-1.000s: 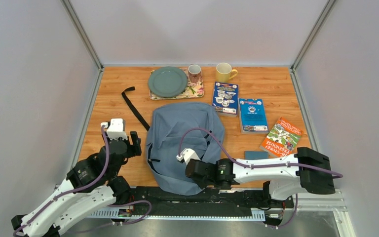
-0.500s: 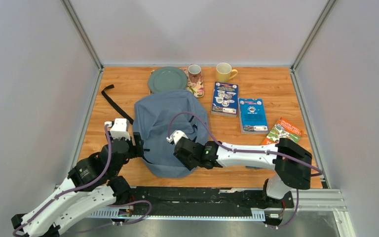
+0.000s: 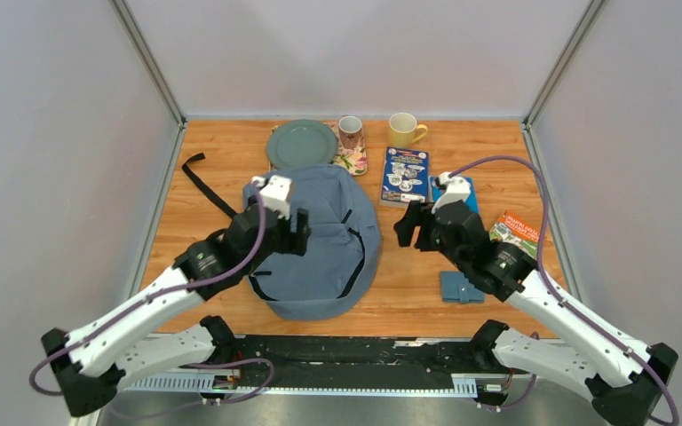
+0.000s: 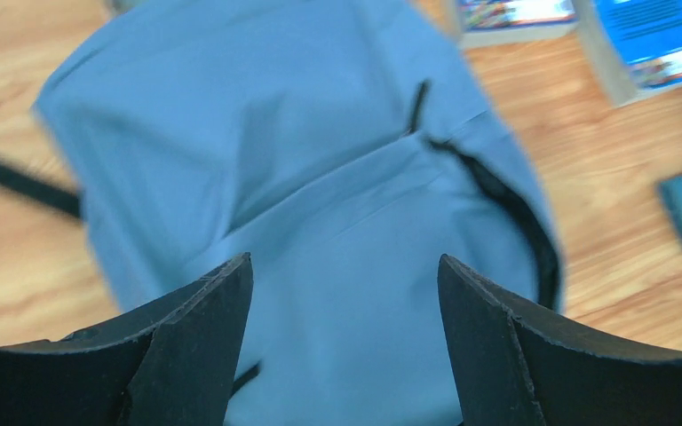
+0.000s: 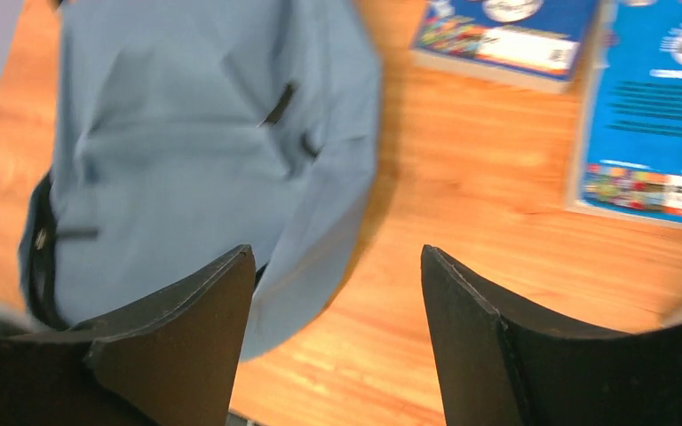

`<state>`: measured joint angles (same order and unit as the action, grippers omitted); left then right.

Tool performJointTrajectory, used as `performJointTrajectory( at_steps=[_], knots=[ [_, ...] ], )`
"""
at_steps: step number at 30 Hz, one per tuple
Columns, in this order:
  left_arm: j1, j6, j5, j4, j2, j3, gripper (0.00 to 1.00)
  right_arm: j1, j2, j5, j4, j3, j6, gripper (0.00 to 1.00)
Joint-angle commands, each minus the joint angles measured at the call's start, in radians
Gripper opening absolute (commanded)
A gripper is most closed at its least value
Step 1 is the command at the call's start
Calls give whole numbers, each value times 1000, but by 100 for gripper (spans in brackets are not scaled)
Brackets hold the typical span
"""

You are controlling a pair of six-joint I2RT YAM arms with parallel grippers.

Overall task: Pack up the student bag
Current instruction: Unzip the student bag at the center of the board, then pick up the book from the center of the board.

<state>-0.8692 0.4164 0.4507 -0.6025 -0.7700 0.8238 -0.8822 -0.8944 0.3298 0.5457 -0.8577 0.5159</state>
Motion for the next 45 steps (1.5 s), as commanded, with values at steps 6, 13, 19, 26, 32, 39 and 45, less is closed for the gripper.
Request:
performJointTrajectory(
  at_steps=[6, 13, 19, 26, 32, 39, 45],
  knots=[
    [16, -194, -297, 395, -529, 348, 90, 388, -216, -173, -7, -92, 134, 72],
    [122, -119, -503, 478, -869, 604, 91, 592, -442, -363, -180, -113, 184, 68],
    [208, -65, -622, 475, -1139, 799, 90, 640, -644, -456, -227, -204, 176, 66],
    [263, -19, -688, 412, -1386, 1015, 91, 672, -808, -446, -204, -320, 170, 66],
    [271, 16, -711, 440, -1466, 1041, 91, 709, -866, -431, -214, -331, 156, 66],
    [265, 78, -799, 381, -1568, 1120, 91, 732, -936, -466, -236, -340, 151, 66],
    [265, 113, -819, 349, -1623, 1138, 91, 741, -974, -474, -244, -349, 153, 66]
  ],
)
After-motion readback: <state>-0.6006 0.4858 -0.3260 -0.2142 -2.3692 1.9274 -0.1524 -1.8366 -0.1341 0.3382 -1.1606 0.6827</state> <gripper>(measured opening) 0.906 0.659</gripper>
